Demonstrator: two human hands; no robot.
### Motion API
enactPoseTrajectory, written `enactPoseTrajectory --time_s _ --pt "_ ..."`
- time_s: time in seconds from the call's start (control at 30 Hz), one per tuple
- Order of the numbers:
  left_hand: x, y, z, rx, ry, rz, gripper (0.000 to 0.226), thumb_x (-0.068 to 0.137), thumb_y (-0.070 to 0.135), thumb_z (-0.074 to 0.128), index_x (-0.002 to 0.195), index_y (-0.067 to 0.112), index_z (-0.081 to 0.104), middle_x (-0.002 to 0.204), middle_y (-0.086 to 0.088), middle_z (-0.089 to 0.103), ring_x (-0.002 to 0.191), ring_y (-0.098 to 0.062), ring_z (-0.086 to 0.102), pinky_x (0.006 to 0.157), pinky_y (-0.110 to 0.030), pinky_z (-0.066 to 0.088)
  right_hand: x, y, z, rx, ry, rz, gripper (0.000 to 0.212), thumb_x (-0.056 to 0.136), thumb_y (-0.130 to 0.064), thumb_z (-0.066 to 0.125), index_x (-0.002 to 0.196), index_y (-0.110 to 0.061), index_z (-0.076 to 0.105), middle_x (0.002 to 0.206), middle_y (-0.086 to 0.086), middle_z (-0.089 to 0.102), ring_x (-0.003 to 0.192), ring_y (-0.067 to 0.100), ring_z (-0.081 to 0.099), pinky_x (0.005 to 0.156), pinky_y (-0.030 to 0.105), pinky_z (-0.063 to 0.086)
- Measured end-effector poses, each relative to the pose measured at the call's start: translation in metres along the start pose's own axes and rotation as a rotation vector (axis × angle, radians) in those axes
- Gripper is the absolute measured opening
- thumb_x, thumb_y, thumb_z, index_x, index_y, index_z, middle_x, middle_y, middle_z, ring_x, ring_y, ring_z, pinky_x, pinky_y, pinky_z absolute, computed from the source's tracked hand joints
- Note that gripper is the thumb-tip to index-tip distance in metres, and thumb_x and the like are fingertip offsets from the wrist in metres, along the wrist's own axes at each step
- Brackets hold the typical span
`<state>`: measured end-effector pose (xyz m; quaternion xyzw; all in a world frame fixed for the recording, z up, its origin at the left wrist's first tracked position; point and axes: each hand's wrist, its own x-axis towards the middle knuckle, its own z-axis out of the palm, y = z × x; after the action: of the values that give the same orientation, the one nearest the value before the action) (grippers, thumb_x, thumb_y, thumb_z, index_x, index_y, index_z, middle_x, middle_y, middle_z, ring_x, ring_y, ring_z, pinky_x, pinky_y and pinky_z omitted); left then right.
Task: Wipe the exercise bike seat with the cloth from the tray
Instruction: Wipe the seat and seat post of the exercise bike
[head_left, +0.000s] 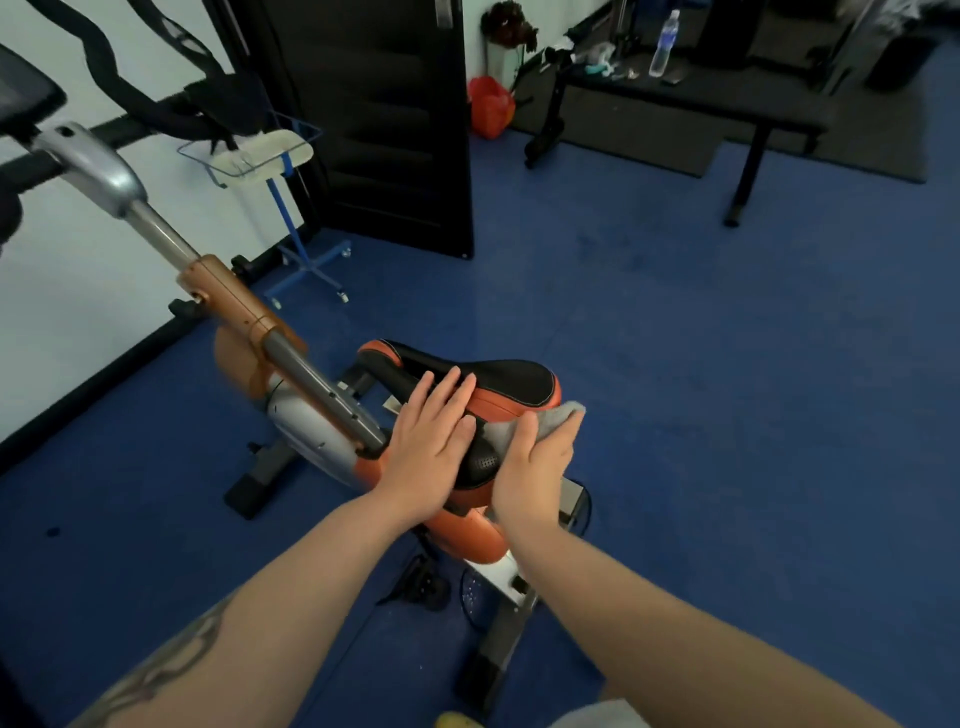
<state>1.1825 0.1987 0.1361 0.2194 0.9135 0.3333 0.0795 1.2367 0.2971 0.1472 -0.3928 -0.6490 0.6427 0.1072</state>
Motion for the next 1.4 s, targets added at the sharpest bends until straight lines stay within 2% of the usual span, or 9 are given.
enactPoseTrajectory --time_s 0.1,0.27,0.47,0.63,0.8,1.0,1.17,1.27,1.4 --pt "-0.001 0.0 0.001 -0.016 0.013 -0.007 0.055 0.09 0.047 0.018 0.144 0.034 0.021 0.155 0.015 0.012 0.137 0.004 -0.008 0.117 -0.038 0.003 0.003 -0.002 0.004 -0.011 0.049 0.014 0.063 0.101 -0.038 0.031 0.153 -0.022 0.0 0.157 0.011 0.018 0.137 0.027 0.034 0.105 0.037 0.031" --pt "-0.002 -0.002 0.0 -0.053 -0.03 -0.007 0.055 0.09 0.045 0.017 0.144 0.035 0.019 0.155 0.018 0.008 0.139 0.002 -0.011 0.116 -0.04 0.0 -0.044 0.014 0.011 -0.14 0.004 -0.028 0.071 0.1 -0.039 0.035 0.151 -0.024 -0.013 0.16 0.011 0.004 0.143 0.027 0.022 0.112 0.039 0.027" --pt "0.001 0.002 -0.001 -0.048 -0.03 -0.028 0.056 0.089 0.047 0.017 0.145 0.035 0.018 0.155 0.016 0.008 0.136 0.005 -0.012 0.117 -0.04 0.001 0.001 0.001 0.018 0.124 0.164 0.137 0.057 0.097 -0.048 0.03 0.145 -0.019 0.022 0.139 0.014 0.047 0.124 0.031 0.049 0.103 0.049 0.041" --pt "0.0 0.003 0.001 -0.084 0.003 -0.04 0.054 0.09 0.042 0.02 0.144 0.035 0.021 0.154 0.018 0.011 0.136 0.007 -0.011 0.117 -0.041 0.002 -0.036 0.008 0.019 0.039 0.068 0.147 0.069 0.1 -0.043 0.034 0.152 -0.02 -0.005 0.157 0.015 0.017 0.14 0.03 0.028 0.111 0.043 0.028" --pt "0.001 0.008 0.004 -0.067 0.049 -0.035 0.054 0.091 0.044 0.019 0.144 0.032 0.023 0.154 0.013 0.015 0.135 0.006 -0.008 0.117 -0.038 0.003 0.016 -0.008 0.007 -0.041 0.071 0.014 0.073 0.098 -0.04 0.042 0.153 -0.018 -0.001 0.157 0.015 0.011 0.136 0.033 0.035 0.106 0.042 0.035" --pt "-0.002 0.005 0.009 -0.053 0.126 -0.024 0.057 0.09 0.047 0.015 0.143 0.029 0.026 0.148 0.02 0.014 0.14 0.0 -0.006 0.118 -0.035 0.003 0.002 0.005 0.002 -0.428 0.006 -0.371 0.072 0.099 -0.038 0.04 0.153 -0.018 -0.004 0.161 0.011 -0.004 0.147 0.026 0.004 0.118 0.038 0.016" --pt "-0.002 0.023 0.016 -0.095 0.241 -0.146 0.052 0.093 0.033 0.023 0.142 0.022 0.031 0.152 0.011 0.018 0.14 0.0 -0.001 0.118 -0.032 0.005 0.049 -0.011 -0.015 -0.624 -0.112 -0.558 0.053 0.1 -0.038 0.035 0.15 -0.024 0.024 0.16 0.002 0.012 0.145 0.019 0.012 0.117 0.04 0.02" --pt "0.0 0.046 0.029 -0.091 0.372 -0.358 0.052 0.094 0.031 0.022 0.145 0.019 0.026 0.156 0.007 0.014 0.142 -0.005 0.001 0.118 -0.031 0.005 0.084 -0.025 -0.032 -0.478 -0.346 -0.446 0.044 0.101 -0.042 0.028 0.143 -0.032 0.038 0.151 -0.009 0.032 0.129 -0.001 0.031 0.101 0.025 0.031" --pt "0.004 0.073 0.045 -0.172 0.638 -0.585 0.046 0.096 0.021 0.033 0.142 0.027 0.033 0.153 0.015 0.021 0.141 -0.004 0.015 0.107 -0.022 0.018 0.097 -0.028 -0.037 -0.337 -0.434 -0.23 0.045 0.101 -0.041 0.03 0.142 -0.025 0.039 0.14 -0.001 0.045 0.12 0.011 0.043 0.096 0.024 0.03"
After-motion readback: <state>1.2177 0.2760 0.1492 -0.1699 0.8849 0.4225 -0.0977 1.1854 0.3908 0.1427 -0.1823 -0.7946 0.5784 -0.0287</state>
